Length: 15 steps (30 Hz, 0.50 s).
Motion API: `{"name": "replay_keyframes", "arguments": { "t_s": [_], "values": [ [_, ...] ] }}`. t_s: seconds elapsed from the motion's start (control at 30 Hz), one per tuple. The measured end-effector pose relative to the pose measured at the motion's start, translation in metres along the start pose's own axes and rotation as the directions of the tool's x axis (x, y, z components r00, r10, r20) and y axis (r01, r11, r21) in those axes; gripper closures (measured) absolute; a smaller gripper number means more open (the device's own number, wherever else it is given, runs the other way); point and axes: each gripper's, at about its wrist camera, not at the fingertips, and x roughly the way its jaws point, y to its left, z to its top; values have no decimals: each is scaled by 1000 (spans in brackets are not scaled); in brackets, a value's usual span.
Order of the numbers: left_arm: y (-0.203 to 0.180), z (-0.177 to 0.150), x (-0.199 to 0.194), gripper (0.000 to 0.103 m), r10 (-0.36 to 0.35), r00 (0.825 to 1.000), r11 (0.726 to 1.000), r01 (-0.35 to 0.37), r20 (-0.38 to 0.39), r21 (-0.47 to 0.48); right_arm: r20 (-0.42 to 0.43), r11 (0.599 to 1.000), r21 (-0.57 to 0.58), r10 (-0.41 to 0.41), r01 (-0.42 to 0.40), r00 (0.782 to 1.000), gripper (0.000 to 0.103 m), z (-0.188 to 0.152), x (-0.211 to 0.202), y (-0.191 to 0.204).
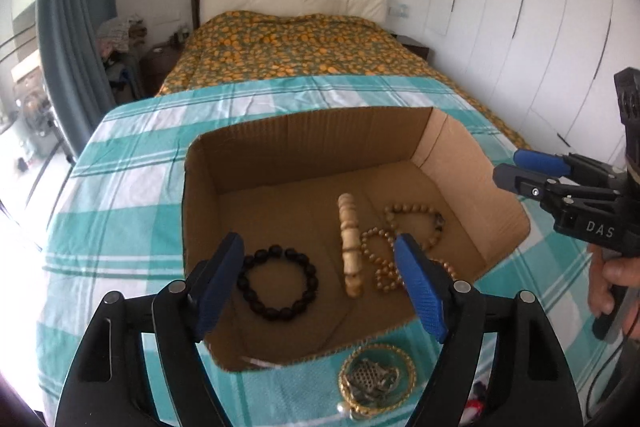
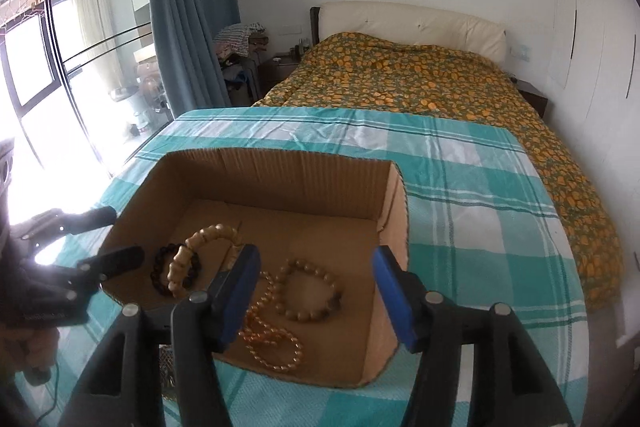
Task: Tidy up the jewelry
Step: 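Withdraw both open tools from the box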
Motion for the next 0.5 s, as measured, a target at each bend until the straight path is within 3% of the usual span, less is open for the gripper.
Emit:
{"name": "replay_keyframes", "arguments": {
  "t_s": [0.17, 0.5],
  "values": [
    [9, -52, -47, 9, 0, 1000, 1000, 0, 17, -10, 17, 999, -15, -48, 48, 999, 43, -50, -38, -7],
    [11, -169, -81, 9, 127, 989, 992, -126, -79, 15, -70, 992, 72, -102, 107, 992, 43, -181, -93, -5]
  ]
}}
